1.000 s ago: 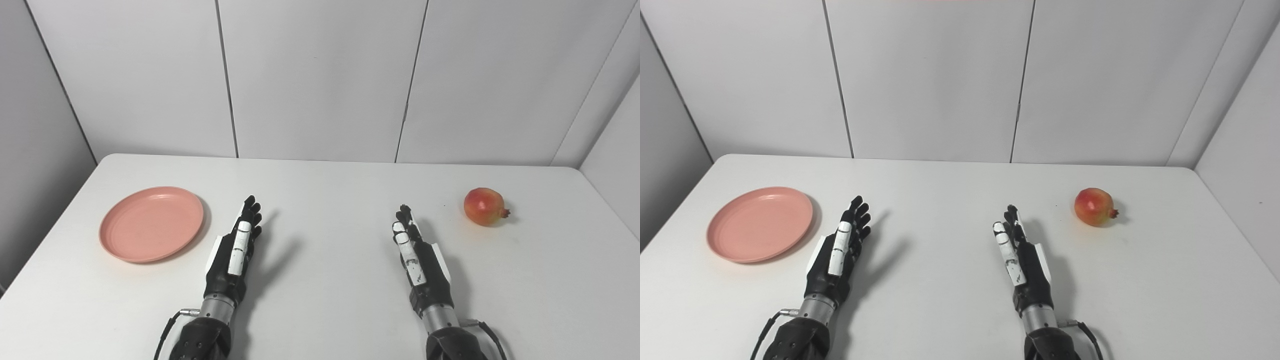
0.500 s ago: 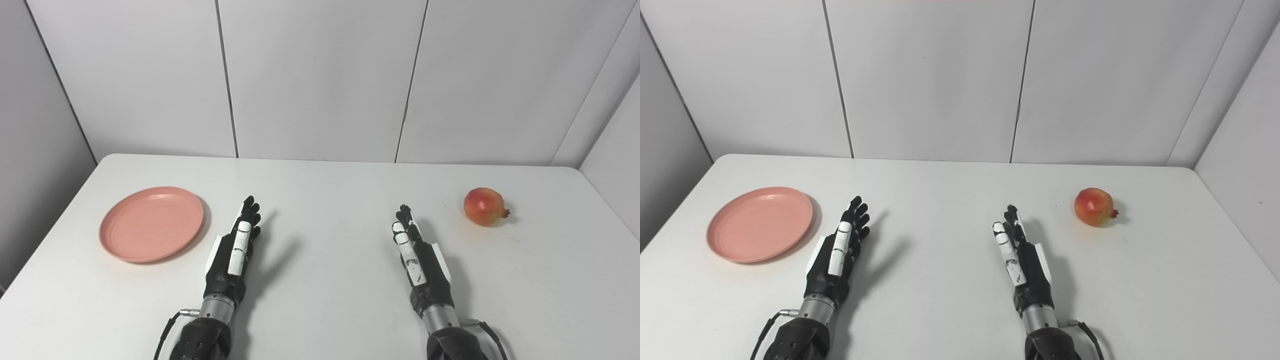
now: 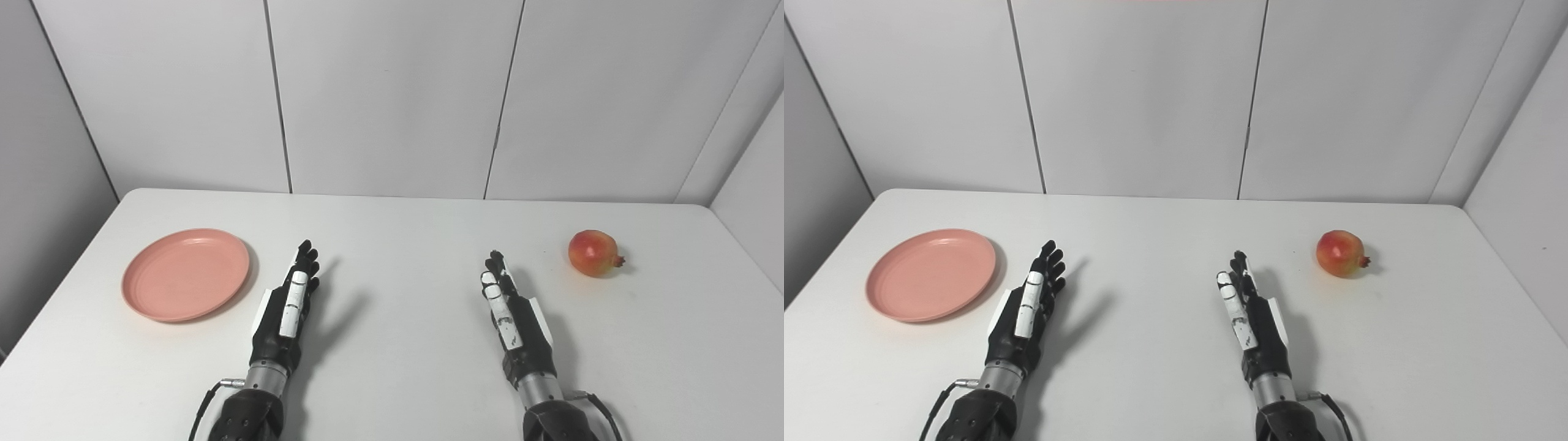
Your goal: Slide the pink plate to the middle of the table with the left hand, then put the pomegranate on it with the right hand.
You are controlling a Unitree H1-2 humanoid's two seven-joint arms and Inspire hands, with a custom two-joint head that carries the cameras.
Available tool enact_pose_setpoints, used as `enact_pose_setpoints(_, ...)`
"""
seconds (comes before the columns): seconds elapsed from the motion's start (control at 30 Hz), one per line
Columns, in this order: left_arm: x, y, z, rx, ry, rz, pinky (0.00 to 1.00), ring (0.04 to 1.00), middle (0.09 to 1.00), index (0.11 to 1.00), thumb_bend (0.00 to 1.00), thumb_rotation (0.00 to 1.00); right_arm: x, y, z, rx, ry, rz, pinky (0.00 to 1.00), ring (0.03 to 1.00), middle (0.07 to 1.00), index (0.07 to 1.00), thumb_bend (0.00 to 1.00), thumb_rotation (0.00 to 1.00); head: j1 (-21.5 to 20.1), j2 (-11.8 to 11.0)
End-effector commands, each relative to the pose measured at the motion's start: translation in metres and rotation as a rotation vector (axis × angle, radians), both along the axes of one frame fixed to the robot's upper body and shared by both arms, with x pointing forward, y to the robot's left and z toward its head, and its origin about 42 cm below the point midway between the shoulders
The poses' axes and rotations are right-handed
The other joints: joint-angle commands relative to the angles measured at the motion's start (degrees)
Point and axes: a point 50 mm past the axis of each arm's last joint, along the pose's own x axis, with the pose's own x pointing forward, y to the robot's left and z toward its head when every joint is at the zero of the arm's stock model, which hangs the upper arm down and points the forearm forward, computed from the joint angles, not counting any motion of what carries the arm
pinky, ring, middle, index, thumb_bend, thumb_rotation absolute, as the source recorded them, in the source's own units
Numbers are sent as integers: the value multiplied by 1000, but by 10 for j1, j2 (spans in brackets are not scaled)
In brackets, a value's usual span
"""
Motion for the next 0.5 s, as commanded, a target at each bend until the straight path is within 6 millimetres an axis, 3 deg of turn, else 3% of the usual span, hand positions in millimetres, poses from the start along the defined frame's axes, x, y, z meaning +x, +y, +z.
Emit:
enact_pose_setpoints(0.0,7,-7,8,18,-37,-8,1000,1000,1000,1000,613,1000,9,1,20,6,-64,17,1000,1000,1000,1000,453,882,14,-8)
enact_pose_setpoints(0.23,11,-15,3,35,-33,8,991,1000,1000,1000,579,1000,9,-10,12,-14,-63,16,1000,1000,1000,1000,460,898,80,-42)
enact_pose_setpoints(0.47,19,-20,14,-27,-85,-9,995,1000,1000,1000,605,1000,9,-18,7,5,-75,26,1000,1000,1000,1000,458,857,102,-57)
